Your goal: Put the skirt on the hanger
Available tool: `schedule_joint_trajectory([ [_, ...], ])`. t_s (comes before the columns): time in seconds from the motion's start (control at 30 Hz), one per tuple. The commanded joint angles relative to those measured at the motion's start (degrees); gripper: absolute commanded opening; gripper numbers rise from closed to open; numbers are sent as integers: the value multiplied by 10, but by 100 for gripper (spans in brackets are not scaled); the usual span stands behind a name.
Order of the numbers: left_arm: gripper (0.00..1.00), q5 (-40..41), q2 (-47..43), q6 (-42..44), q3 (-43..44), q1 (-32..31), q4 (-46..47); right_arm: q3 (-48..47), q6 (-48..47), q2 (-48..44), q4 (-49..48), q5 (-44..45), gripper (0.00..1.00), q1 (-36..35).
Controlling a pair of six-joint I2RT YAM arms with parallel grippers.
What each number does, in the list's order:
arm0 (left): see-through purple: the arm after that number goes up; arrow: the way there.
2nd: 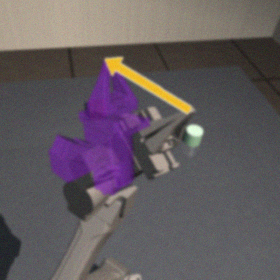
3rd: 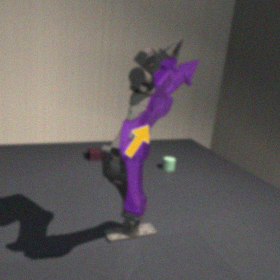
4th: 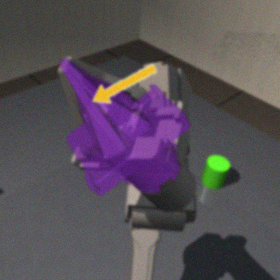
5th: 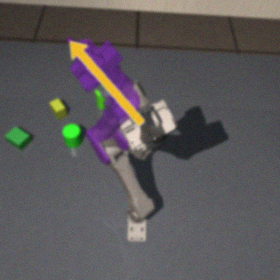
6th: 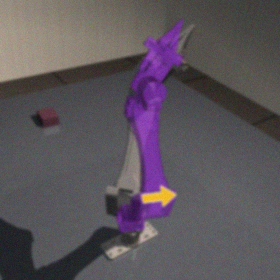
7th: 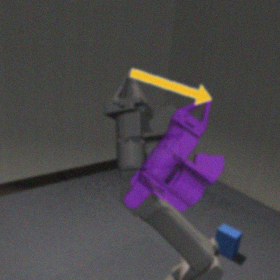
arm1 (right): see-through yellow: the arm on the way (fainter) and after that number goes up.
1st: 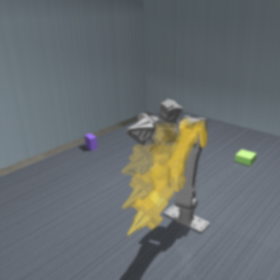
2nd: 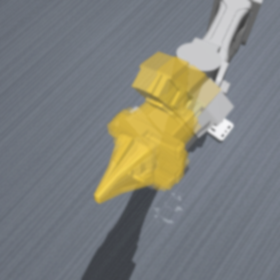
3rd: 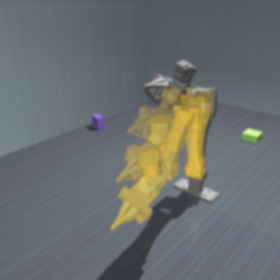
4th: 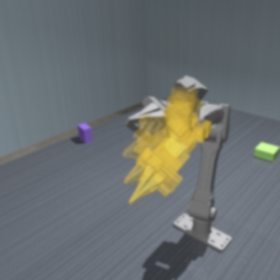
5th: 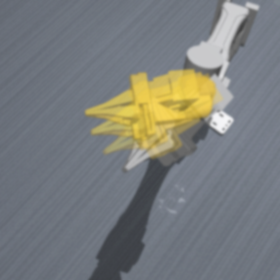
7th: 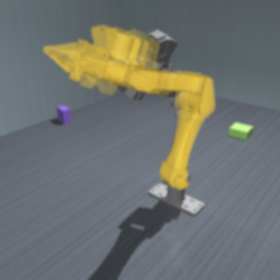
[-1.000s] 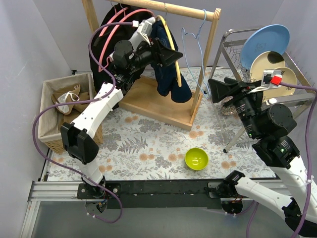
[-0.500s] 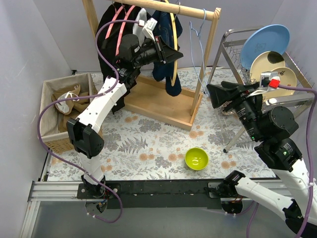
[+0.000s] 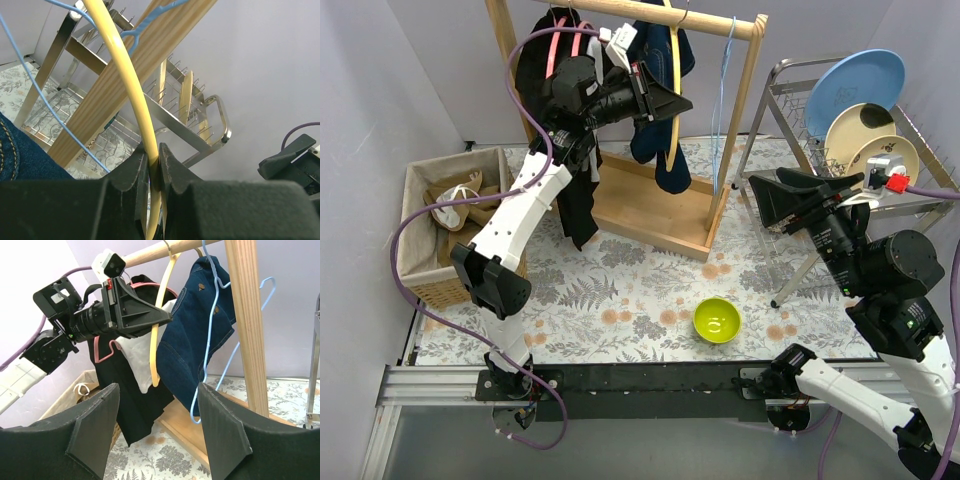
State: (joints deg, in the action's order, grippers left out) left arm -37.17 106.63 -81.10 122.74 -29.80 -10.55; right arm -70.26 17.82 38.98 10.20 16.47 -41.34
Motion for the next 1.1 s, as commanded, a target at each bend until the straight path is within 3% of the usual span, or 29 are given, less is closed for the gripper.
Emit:
schedule_joint_trajectory([
  [0.0, 0, 2, -53, 31, 31, 2, 48, -4, -2, -4, -23, -6, 70, 1],
  [0.3, 0, 11, -106, 50, -10, 2, 0, -26, -2, 16, 10, -42, 70, 1],
  [0.8, 0, -14, -188, 58, -48, 2, -86, -47, -48, 34, 32, -240, 68, 1],
  [1.07, 0, -40, -240, 31, -70, 2, -98, -70, -46, 86, 33, -344, 67, 1],
])
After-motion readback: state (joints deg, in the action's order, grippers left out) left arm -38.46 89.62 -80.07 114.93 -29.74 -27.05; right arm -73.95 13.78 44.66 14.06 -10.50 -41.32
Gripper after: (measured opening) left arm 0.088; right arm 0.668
